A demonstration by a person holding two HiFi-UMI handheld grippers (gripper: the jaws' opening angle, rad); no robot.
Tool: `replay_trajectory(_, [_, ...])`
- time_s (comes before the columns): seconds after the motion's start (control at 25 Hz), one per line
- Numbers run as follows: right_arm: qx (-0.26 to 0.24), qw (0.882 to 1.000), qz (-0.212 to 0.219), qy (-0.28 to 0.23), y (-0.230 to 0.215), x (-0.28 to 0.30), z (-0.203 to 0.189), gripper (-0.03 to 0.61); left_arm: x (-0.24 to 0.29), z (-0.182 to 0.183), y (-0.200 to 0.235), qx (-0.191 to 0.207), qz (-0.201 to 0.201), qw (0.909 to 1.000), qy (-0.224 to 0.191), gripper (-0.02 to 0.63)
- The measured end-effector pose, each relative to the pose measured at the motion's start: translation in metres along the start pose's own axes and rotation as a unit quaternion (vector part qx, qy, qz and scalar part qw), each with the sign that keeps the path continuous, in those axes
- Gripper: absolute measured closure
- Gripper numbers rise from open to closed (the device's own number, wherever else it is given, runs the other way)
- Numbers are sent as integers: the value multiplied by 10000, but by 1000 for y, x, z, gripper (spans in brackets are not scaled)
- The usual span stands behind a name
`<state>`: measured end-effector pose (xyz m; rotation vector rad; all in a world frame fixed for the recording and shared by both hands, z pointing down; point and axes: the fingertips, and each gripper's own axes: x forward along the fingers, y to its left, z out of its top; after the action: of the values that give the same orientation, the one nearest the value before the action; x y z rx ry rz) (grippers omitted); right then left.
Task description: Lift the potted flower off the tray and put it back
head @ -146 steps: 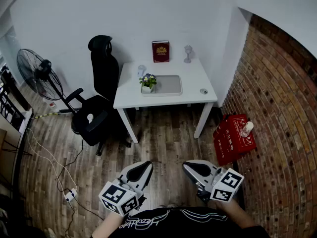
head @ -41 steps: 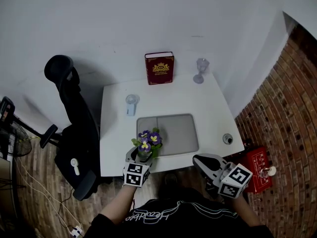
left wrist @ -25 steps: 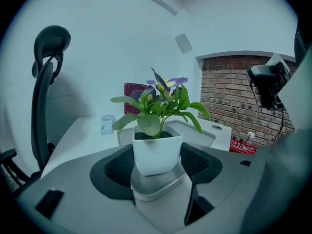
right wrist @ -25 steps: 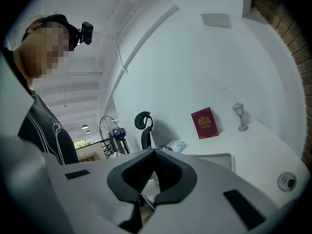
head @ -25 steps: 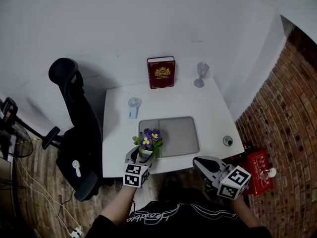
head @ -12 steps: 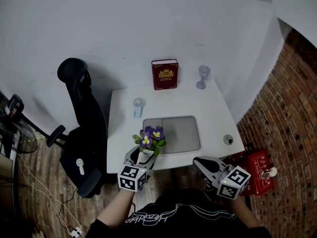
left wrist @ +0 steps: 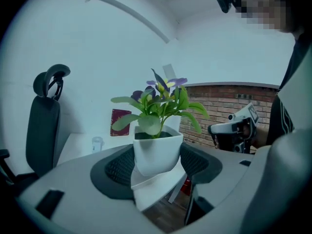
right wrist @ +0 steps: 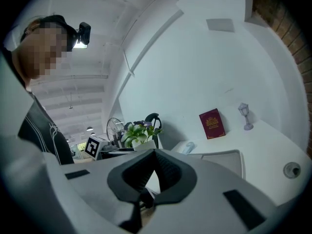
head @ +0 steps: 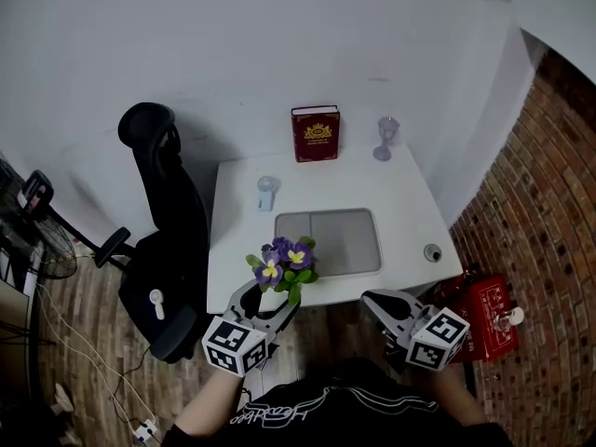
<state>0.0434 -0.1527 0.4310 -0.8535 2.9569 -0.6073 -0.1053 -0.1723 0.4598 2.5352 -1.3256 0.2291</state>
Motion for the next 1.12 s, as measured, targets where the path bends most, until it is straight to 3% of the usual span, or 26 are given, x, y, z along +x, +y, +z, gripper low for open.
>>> replay_trajectory(0.64, [-116,9998,163,57,34,0,-4,577,-45,3,-27,-230,-189,9994,-191,302])
replay_trajectory(1.12, [-88,9999,-72,128,26,-10,-9,577,-31,3,-28,14,-223,9996,-166,302])
